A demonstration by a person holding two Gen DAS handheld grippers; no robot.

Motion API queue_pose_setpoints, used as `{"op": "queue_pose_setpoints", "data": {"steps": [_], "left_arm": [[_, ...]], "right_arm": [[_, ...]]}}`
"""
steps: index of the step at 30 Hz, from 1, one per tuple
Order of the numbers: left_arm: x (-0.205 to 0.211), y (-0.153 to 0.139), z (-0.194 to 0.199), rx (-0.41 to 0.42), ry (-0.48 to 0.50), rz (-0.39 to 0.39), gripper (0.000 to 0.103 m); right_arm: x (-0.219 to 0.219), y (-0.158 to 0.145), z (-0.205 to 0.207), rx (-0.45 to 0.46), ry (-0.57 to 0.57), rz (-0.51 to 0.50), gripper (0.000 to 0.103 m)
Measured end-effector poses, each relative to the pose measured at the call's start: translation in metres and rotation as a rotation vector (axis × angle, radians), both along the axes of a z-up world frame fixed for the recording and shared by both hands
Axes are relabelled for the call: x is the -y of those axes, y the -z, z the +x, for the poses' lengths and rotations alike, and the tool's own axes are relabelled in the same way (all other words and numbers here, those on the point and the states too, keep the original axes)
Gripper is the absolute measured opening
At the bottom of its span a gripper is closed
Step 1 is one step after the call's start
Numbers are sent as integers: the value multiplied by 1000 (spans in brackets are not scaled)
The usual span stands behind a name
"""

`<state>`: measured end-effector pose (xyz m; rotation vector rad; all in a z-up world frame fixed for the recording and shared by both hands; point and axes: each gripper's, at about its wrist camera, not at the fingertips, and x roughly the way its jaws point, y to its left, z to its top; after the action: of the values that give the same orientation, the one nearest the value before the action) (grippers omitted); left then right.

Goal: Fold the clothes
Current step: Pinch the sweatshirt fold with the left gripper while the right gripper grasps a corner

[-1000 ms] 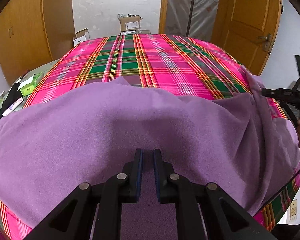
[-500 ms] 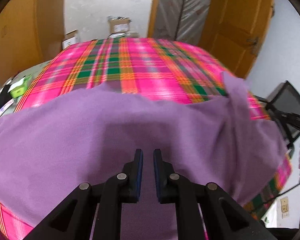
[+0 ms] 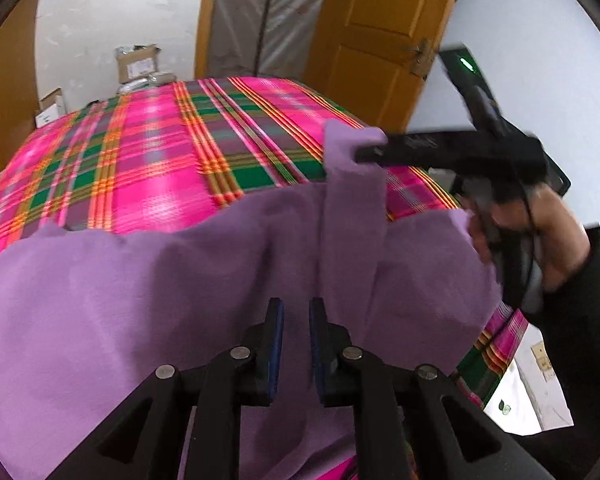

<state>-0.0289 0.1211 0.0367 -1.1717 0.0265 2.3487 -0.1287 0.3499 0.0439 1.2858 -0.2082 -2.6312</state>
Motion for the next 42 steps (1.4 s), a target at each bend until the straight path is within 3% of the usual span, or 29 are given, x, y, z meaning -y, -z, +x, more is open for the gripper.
{"op": "queue_pose_setpoints", "data": {"steps": [6,13,15,16,17,20,30,36,42], "left_arm": [[-11,12,-5,38,23,-8,22],[-20,20,-5,45,21,-61,22],[-22,21,-5,35,22,-75,22],[-23,21,-3,24,21,-89,18],[-24,22,-2,15,19,-101,15],[-25,21,1,-6,22,-117,8],[-23,0,20,-85,63,-79,6],[-24,-7,44,-110,149,-70,6],[-26,11,44,-48,198,-74,6]], "right_arm": [[23,10,-38,40,-14,79,43],[46,31,-55,97,-43,200,43],[48,32,-53,81,-51,232,35],[48,32,-51,72,-57,244,16],[47,32,-50,68,-54,247,5],[38,31,-44,55,-46,213,3],[-22,-7,11,-56,60,53,3],[-56,-30,78,-118,137,-14,3],[-88,2,131,-22,242,-8,3]]}}
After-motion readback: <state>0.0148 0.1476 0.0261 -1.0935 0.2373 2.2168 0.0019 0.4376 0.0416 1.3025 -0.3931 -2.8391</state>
